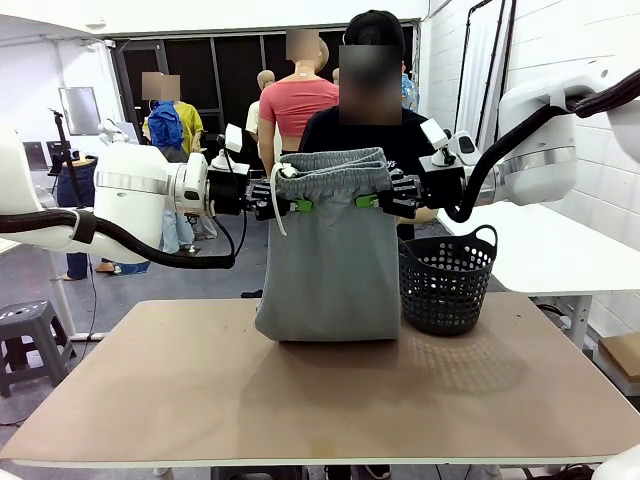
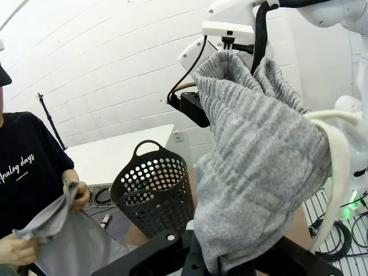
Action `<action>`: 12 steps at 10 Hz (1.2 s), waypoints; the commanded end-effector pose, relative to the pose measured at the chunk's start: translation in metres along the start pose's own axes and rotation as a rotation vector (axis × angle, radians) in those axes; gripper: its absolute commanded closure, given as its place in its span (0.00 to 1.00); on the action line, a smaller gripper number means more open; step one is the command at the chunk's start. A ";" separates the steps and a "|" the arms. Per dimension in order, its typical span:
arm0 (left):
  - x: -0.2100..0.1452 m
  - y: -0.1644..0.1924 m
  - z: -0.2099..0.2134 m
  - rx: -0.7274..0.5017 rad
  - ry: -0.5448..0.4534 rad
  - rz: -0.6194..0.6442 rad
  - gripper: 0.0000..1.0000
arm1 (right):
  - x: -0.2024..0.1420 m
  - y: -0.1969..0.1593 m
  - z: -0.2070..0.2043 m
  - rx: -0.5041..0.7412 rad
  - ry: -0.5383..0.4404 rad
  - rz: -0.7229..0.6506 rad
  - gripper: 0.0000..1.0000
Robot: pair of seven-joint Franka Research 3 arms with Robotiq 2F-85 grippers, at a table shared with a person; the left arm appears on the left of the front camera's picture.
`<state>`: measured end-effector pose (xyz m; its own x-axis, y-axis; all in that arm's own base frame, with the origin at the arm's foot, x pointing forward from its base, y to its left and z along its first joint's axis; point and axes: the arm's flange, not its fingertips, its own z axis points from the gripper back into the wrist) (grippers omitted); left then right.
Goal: Fold the training pants.
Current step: Release the ends of the Training pants and then grab the overlapped ends.
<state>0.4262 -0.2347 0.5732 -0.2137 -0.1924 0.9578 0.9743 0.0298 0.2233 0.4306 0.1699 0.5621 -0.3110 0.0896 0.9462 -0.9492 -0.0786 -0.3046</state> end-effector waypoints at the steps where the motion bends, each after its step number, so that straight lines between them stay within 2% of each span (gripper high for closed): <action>1: 0.004 0.000 0.000 0.008 0.002 0.005 1.00 | 0.000 0.006 0.000 -0.007 -0.029 0.009 1.00; 12: 0.004 0.000 0.000 0.008 0.002 0.005 1.00 | 0.000 0.006 0.000 -0.007 -0.029 0.009 1.00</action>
<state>0.4262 -0.2347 0.5732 -0.2137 -0.1924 0.9578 0.9743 0.0297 0.2233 0.4305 0.1699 0.5621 -0.3110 0.0896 0.9462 -0.9492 -0.0786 -0.3046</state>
